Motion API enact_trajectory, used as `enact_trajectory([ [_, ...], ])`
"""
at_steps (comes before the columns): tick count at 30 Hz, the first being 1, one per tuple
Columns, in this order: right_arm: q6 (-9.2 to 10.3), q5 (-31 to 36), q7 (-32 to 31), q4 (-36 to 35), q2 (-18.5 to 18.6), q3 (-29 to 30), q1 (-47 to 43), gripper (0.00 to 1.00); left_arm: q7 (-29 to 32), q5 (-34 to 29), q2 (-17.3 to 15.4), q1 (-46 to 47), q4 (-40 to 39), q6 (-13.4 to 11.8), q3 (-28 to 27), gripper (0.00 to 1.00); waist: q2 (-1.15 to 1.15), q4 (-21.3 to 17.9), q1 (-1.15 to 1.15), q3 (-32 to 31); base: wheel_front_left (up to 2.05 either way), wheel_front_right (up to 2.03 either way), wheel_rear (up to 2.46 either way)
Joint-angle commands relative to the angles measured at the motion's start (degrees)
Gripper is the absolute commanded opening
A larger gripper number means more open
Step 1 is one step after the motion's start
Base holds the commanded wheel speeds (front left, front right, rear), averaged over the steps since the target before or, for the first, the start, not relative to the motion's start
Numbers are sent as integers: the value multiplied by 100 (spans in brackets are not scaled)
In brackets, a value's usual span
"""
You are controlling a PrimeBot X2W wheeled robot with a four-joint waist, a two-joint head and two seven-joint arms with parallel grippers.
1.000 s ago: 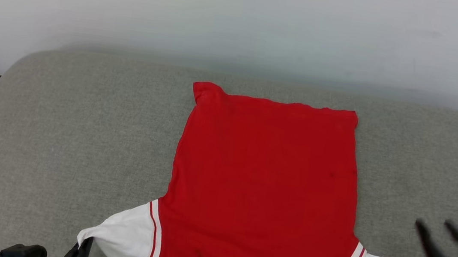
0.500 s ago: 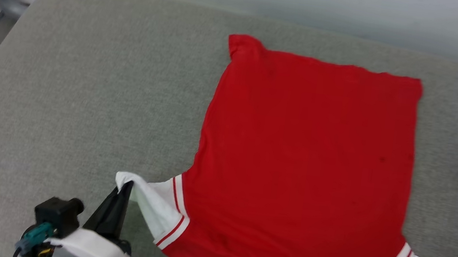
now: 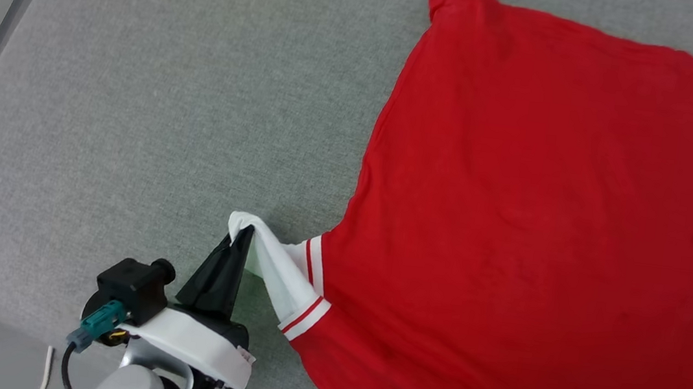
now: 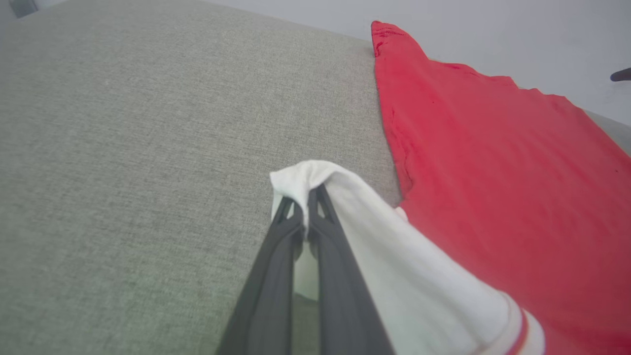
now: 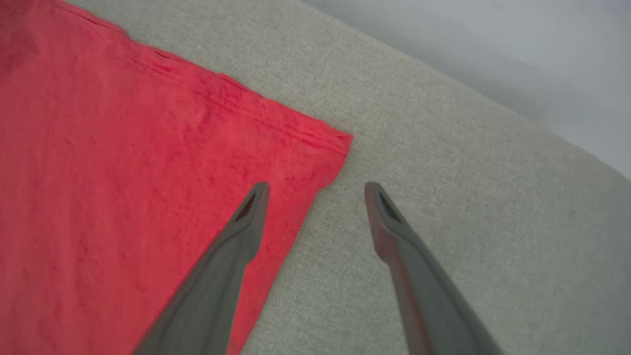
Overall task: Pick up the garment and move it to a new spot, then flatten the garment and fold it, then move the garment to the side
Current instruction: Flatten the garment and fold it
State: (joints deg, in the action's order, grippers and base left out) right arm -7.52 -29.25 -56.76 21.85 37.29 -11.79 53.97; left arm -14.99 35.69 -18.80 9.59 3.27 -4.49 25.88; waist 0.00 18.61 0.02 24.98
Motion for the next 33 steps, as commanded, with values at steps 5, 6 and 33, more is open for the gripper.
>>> enact_trajectory([
  [5, 6, 81, -228, 325, 67, -26, 66, 100, -26, -190, 236, 192, 107, 174, -64, 0, 0, 252, -2, 374, 0, 0, 0],
  [6, 6, 82, -241, 398, 48, 16, 27, 100, -26, -227, 278, 212, 127, 204, -79, 0, 0, 274, -2, 423, 0, 0, 0],
  [33, 6, -422, 899, 368, 179, -458, -510, 0, -7, -655, 465, -154, 494, 443, -461, 0, 0, -131, -2, -503, 0, 0, 0],
])
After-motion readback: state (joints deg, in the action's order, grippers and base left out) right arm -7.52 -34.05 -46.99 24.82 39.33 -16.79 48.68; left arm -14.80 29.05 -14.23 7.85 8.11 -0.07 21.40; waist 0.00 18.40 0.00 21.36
